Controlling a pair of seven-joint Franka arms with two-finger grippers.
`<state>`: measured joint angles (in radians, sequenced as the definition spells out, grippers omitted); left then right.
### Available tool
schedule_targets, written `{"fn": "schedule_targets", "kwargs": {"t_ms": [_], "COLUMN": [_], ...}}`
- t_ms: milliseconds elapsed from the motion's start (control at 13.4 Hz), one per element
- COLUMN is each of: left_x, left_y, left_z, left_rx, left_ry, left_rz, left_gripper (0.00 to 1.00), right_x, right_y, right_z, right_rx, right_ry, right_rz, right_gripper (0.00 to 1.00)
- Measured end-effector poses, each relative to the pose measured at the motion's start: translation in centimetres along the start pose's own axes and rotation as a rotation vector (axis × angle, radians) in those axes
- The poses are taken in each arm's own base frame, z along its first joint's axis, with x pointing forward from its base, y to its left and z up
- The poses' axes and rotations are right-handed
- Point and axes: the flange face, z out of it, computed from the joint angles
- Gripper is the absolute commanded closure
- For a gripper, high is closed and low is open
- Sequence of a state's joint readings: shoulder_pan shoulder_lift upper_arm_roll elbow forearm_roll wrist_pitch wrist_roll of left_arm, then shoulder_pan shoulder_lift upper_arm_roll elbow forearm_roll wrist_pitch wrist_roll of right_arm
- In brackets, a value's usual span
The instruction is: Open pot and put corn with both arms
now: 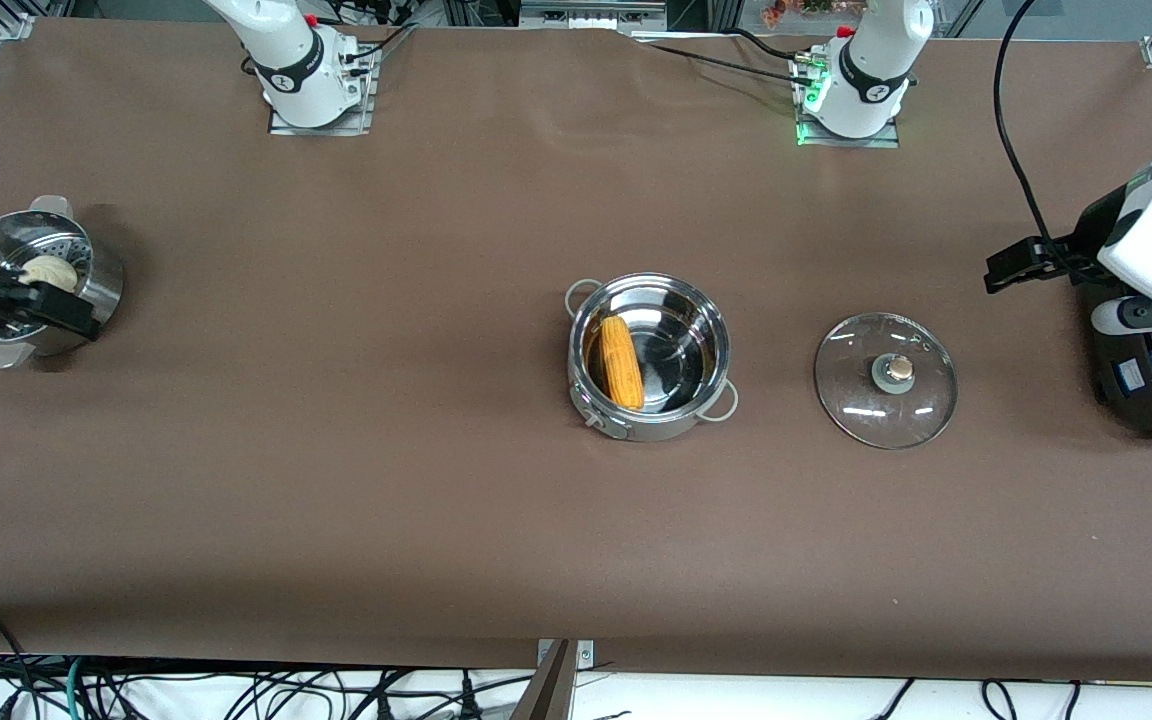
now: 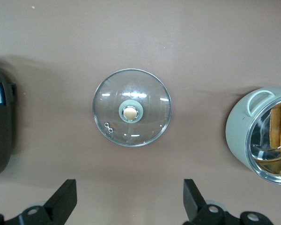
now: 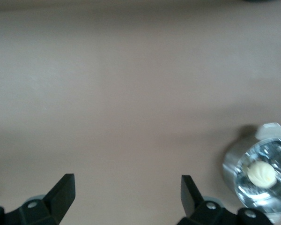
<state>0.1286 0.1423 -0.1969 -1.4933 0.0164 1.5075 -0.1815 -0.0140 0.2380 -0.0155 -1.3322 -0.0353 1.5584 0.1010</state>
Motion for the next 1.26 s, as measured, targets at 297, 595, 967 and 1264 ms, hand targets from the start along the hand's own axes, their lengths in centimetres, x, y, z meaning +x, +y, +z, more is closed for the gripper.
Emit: {"fn": "schedule_targets", "kwargs": {"t_ms": [297,595,967,1264], "left_x": [0.5,0.5,0.7,0.6], "left_y": [-0.8,-1.8,-3.9,-3.6], "left_z": [0.7,1.4,1.4,1.4], "left_rx": [0.003,0.007,0.005,0.006], "left_ry": [-0.013,-0.041,-0.051,-0.05], "left_rz": [-0.01,-0.02,-0.019,-0.013], "left_gripper": [0.0,0.0,0.0,0.0], "right_x": [-5.4,-6.7,-6.2,-5.9], "right_y": [2.2,1.2,0.5,0.4], "right_z": [-0.7,0.4,2.4,2.4], "right_rx": [-0.008,-0.011,-0.001,0.004], "right_ry": [-0.133,-0.175,-0.143,-0.122], "right_rz": [0.022,0.001,-0.111,-0.179], "right_gripper": [0.0,0.0,0.0,0.0]}}
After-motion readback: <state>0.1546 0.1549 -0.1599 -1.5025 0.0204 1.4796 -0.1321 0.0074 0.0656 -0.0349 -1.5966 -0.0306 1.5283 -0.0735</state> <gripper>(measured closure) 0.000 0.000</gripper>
